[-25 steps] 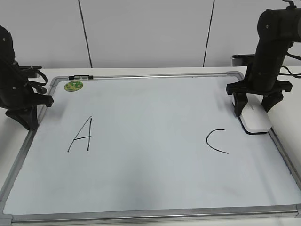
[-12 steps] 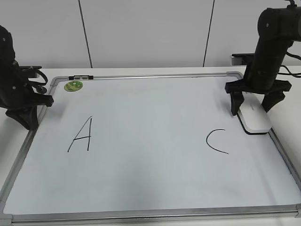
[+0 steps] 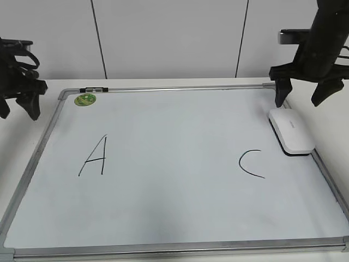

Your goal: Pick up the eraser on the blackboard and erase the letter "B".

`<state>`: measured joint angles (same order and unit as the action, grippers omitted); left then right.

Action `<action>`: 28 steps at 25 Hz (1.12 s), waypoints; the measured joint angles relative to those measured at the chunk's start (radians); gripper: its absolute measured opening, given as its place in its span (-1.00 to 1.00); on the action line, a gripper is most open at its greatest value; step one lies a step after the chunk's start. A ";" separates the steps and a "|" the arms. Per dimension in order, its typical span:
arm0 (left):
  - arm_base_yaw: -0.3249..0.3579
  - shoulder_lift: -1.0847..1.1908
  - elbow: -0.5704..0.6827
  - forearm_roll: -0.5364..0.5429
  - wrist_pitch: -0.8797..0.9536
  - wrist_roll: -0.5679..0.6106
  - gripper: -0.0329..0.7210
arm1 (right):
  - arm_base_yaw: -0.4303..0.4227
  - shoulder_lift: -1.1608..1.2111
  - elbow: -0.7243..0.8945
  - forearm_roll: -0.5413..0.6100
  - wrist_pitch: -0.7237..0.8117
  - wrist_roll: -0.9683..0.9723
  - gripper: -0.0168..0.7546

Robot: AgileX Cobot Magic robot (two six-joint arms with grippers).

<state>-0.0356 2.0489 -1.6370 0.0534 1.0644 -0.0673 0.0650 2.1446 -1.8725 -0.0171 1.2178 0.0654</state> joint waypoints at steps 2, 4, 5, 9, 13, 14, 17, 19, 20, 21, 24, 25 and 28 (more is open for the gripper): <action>0.000 -0.021 0.000 0.000 0.025 -0.005 0.60 | 0.000 -0.019 0.000 0.003 0.002 0.008 0.71; -0.002 -0.034 0.000 0.000 0.066 -0.007 0.59 | 0.000 -0.046 0.015 0.017 0.002 0.011 0.65; -0.002 -0.041 0.000 0.000 0.085 -0.007 0.58 | 0.000 -0.058 0.028 0.026 0.002 0.011 0.62; -0.002 -0.104 0.000 0.000 0.123 -0.008 0.57 | 0.000 -0.172 0.114 0.039 0.002 0.013 0.48; -0.002 -0.250 0.042 0.000 0.120 -0.022 0.57 | 0.000 -0.326 0.208 0.043 0.003 0.039 0.45; -0.002 -0.298 0.076 0.000 0.108 -0.028 0.57 | 0.000 -0.355 0.228 0.047 0.003 0.041 0.44; -0.002 -0.446 0.220 0.000 0.053 -0.042 0.56 | 0.000 -0.480 0.339 0.056 -0.017 0.061 0.43; -0.002 -0.542 0.328 0.000 0.011 -0.051 0.55 | 0.000 -0.526 0.388 0.061 -0.042 0.071 0.43; -0.002 -0.595 0.384 0.000 -0.009 -0.051 0.55 | 0.000 -0.583 0.464 0.065 -0.080 0.076 0.43; -0.002 -0.647 0.437 0.000 -0.029 -0.053 0.55 | 0.000 -0.626 0.511 0.072 -0.110 0.078 0.43; -0.002 -0.794 0.563 0.010 -0.068 -0.055 0.55 | 0.000 -0.731 0.647 0.101 -0.179 0.080 0.43; -0.002 -0.845 0.602 0.019 -0.077 -0.055 0.55 | 0.000 -0.770 0.703 0.108 -0.201 0.080 0.43; -0.002 -0.986 0.699 0.028 -0.091 -0.056 0.55 | 0.000 -0.900 0.837 0.111 -0.249 0.078 0.43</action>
<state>-0.0372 1.0625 -0.9384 0.0816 0.9729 -0.1232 0.0650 1.2441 -1.0352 0.0942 0.9688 0.1435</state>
